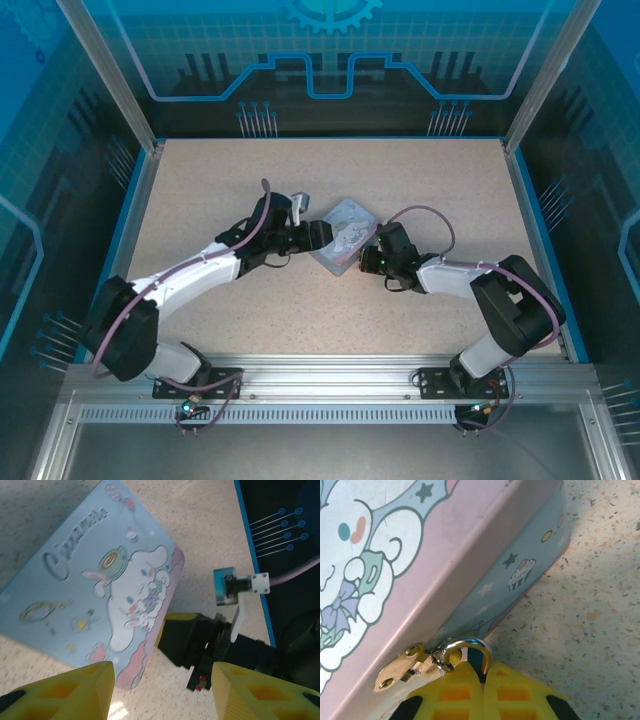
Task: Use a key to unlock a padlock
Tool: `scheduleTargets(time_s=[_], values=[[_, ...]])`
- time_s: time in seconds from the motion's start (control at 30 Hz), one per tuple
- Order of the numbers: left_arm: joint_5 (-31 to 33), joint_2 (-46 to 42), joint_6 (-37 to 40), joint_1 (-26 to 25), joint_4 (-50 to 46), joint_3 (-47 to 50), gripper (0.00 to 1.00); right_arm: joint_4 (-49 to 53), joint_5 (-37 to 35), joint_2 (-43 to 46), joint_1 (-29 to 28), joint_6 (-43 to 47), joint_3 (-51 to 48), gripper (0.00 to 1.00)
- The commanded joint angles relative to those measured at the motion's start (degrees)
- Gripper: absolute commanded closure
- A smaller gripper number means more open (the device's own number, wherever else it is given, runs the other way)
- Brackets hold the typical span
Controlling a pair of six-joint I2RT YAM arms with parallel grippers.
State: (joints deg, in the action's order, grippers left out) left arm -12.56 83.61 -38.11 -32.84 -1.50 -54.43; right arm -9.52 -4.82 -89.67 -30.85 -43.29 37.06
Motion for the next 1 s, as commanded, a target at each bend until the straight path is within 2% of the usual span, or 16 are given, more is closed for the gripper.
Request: scheduleTargets(time_s=[0.0,0.3,0.53,0.8,0.97], values=[[-2.78,5.03,2.13,-1.22,0.94,-3.9,0.45,3.2,1.8,-0.82,-0.44,-0.42,-1.47,0.94],[-2.05,14.8,1.8,-2.03,4.97,-7.44,0.46,-2.17,3.47,-0.68,1.02,-0.92,-4.75,0.86],[-1.65,17.07,1.71,-1.98,5.8,-7.96,0.46,-7.68,4.18,-0.12,1.66,-0.51,-8.08,0.71],[-2.05,19.75,1.19,-1.97,6.47,-8.81,0.46,-14.18,6.96,-0.92,3.07,-1.0,-11.13,0.66],[-1.99,20.76,1.06,-2.01,6.38,-8.93,0.46,-14.21,8.51,-1.65,3.34,-0.39,-11.0,0.69]])
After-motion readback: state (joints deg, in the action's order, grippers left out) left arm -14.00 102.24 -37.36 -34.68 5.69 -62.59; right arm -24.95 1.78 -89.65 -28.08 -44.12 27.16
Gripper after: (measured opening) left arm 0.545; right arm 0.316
